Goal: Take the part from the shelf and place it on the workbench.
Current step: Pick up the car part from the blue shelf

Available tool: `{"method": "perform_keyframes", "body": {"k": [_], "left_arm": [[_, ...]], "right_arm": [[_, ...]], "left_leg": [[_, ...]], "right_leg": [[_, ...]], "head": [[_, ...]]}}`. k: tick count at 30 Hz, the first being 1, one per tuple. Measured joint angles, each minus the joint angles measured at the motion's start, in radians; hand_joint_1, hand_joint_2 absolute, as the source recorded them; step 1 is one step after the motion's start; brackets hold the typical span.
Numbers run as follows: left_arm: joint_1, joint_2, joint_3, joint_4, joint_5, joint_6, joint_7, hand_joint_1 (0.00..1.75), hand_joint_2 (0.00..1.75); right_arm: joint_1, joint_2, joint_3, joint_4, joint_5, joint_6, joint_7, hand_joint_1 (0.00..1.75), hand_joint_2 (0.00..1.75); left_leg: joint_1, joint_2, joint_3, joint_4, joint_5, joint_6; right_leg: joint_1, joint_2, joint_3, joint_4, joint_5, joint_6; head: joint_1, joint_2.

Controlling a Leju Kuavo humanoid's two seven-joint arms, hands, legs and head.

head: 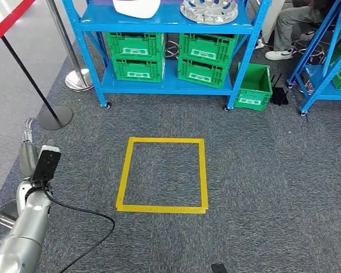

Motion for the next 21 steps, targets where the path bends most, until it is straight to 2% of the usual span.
{"method": "perform_keyframes", "body": {"k": [2, 4, 5, 6, 7, 9, 10, 11, 12, 13, 14, 15, 16, 17, 18, 19, 20, 21], "left_arm": [[-0.001, 0.0, 0.0, 0.0, 0.0, 0.0, 0.0, 0.0, 0.0], [-0.001, 0.0, -0.001, 0.0, -0.001, 0.001, 0.001, 0.0, 0.0], [0.0, 0.0, -0.001, 0.0, -0.001, 0.001, 0.002, 0.0, 0.0], [0.001, 0.0, -0.002, 0.0, 0.0, 0.001, 0.004, 0.0, 0.0], [0.002, -0.001, -0.002, 0.001, 0.0, 0.001, 0.005, 0.0, 0.0], [0.003, -0.002, -0.002, 0.001, 0.0, 0.001, 0.006, 0.0, 0.0], [0.003, -0.003, -0.003, 0.0, 0.0, 0.001, 0.006, 0.0, 0.0], [0.001, -0.003, -0.003, 0.0, 0.0, 0.001, 0.007, 0.0, 0.0], [0.0, -0.003, -0.003, 0.0, 0.0, 0.002, 0.007, 0.0, 0.0], [0.0, -0.003, -0.004, 0.0, 0.0, 0.002, 0.007, 0.0, 0.0], [-0.001, -0.003, -0.004, -0.001, 0.0, 0.002, 0.008, 0.0, 0.0], [-0.001, -0.004, -0.006, -0.002, -0.001, 0.003, 0.008, 0.0, 0.0], [-0.001, -0.005, -0.007, -0.002, -0.001, 0.003, 0.008, 0.0, 0.0], [0.0, -0.005, -0.009, -0.002, -0.001, 0.003, 0.008, 0.0, 0.0], [0.004, -0.006, -0.01, -0.002, -0.001, 0.003, 0.008, 0.0, 0.0], [0.009, -0.007, -0.01, -0.001, -0.001, 0.003, 0.008, 0.0, 0.0], [0.015, -0.008, -0.011, 0.0, 0.0, 0.003, 0.008, 0.0, 0.0], [0.019, -0.008, -0.011, 0.001, 0.0, 0.003, 0.008, 0.0, 0.0]], "right_arm": [[0.0, 0.0, 0.0, 0.0, 0.0, 0.0, 0.0, 0.0, 0.0], [0.003, 0.0, -0.001, 0.0, 0.0, 0.0, 0.001, 0.0, 0.0], [0.006, 0.0, -0.001, 0.0, 0.0, 0.0, 0.002, 0.0, 0.0], [0.008, 0.0, -0.002, 0.0, 0.0, 0.0, 0.003, 0.0, 0.0], [0.009, 0.0, -0.002, 0.0, 0.0, 0.0, 0.003, 0.0, 0.0], [0.011, 0.0, -0.004, 0.001, 0.0, 0.0, 0.004, 0.0, 0.0], [0.011, 0.001, -0.005, 0.002, 0.0, 0.0, 0.005, 0.0, 0.0], [0.01, 0.001, -0.006, 0.003, 0.0, 0.0, 0.005, 0.0, 0.0], [0.01, 0.002, -0.007, 0.004, 0.0, 0.0, 0.006, 0.0, 0.0], [0.009, 0.002, -0.007, 0.004, 0.0, 0.0, 0.007, 0.0, 0.0], [0.009, 0.002, -0.007, 0.004, 0.0, 0.0, 0.008, 0.0, 0.0], [0.011, 0.002, -0.008, 0.004, 0.0, 0.0, 0.008, 0.0, 0.0], [0.013, 0.002, -0.008, 0.005, 0.0, 0.0, 0.008, 0.0, 0.0], [0.015, 0.002, -0.008, 0.005, 0.0, 0.0, 0.008, 0.0, 0.0], [0.018, 0.002, -0.008, 0.006, 0.0, 0.0, 0.008, 0.0, 0.0], [0.021, 0.002, -0.008, 0.007, 0.0, 0.0, 0.008, 0.0, 0.0], [0.024, 0.002, -0.008, 0.008, 0.0, 0.0, 0.008, 0.0, 0.0], [0.027, 0.002, -0.008, 0.008, 0.0, 0.0, 0.009, 0.0, 0.0]], "left_leg": [[0.0, 0.001, 0.004, 0.0, -0.004, 0.002], [-0.001, 0.002, 0.014, 0.0, -0.013, 0.002], [-0.001, 0.003, 0.02, 0.001, -0.018, 0.0], [0.0, 0.003, 0.028, 0.001, -0.025, -0.002], [0.002, 0.003, 0.039, 0.001, -0.032, -0.005], [0.005, 0.002, 0.067, 0.002, -0.052, -0.018], [0.006, 0.002, 0.08, 0.002, -0.063, -0.025], [0.006, 0.003, 0.088, -0.001, -0.073, -0.034], [0.005, 0.002, 0.095, -0.005, -0.077, -0.042], [0.006, 0.002, 0.1, -0.007, -0.077, -0.051], [0.006, 0.003, 0.101, -0.003, -0.071, -0.059], [0.007, 0.005, 0.091, 0.024, -0.055, -0.065], [0.008, 0.007, 0.064, 0.073, -0.037, -0.07], [0.008, 0.009, 0.024, 0.138, -0.026, -0.073], [0.008, 0.011, -0.023, 0.206, -0.032, -0.075], [0.007, 0.011, -0.067, 0.256, -0.064, -0.075], [0.007, 0.011, -0.103, 0.283, -0.114, -0.073], [0.007, 0.011, -0.13, 0.287, -0.166, -0.071]], "right_leg": [[0.0, -0.002, -0.037, 0.065, -0.027, 0.001], [0.0, -0.004, -0.118, 0.201, -0.078, 0.0], [0.0, -0.005, -0.153, 0.251, -0.09, 0.0], [0.0, -0.006, -0.17, 0.266, -0.083, 0.0], [-0.001, -0.008, -0.168, 0.241, -0.058, 0.0], [-0.002, -0.013, -0.119, 0.108, 0.024, 0.001], [-0.002, -0.014, -0.094, 0.044, 0.049, -0.002], [-0.001, -0.015, -0.076, 0.001, 0.061, -0.009], [0.001, -0.014, -0.068, -0.019, 0.061, -0.019], [0.003, -0.012, -0.064, -0.022, 0.047, -0.032], [0.003, -0.01, -0.055, -0.024, 0.042, -0.042], [0.002, -0.009, -0.044, -0.029, 0.037, -0.049], [0.002, -0.008, -0.029, -0.034, 0.029, -0.054], [0.001, -0.007, -0.011, -0.041, 0.021, -0.058], [0.001, -0.006, 0.008, -0.051, 0.01, -0.061], [0.001, -0.005, 0.03, -0.061, -0.001, -0.063], [0.002, -0.004, 0.055, -0.071, -0.014, -0.064], [0.002, -0.002, 0.082, -0.081, -0.028, -0.065]], "head": [[0.004, 0.0], [0.009, 0.0], [0.01, 0.0], [0.01, 0.0], [0.01, 0.0], [0.011, 0.0], [0.013, 0.0], [0.013, 0.0], [0.014, 0.0], [0.013, 0.0], [0.011, 0.0], [0.009, 0.0], [0.007, 0.0], [0.004, 0.0], [0.002, 0.0], [0.0, 0.0], [-0.001, 0.0], [-0.001, 0.0]]}}
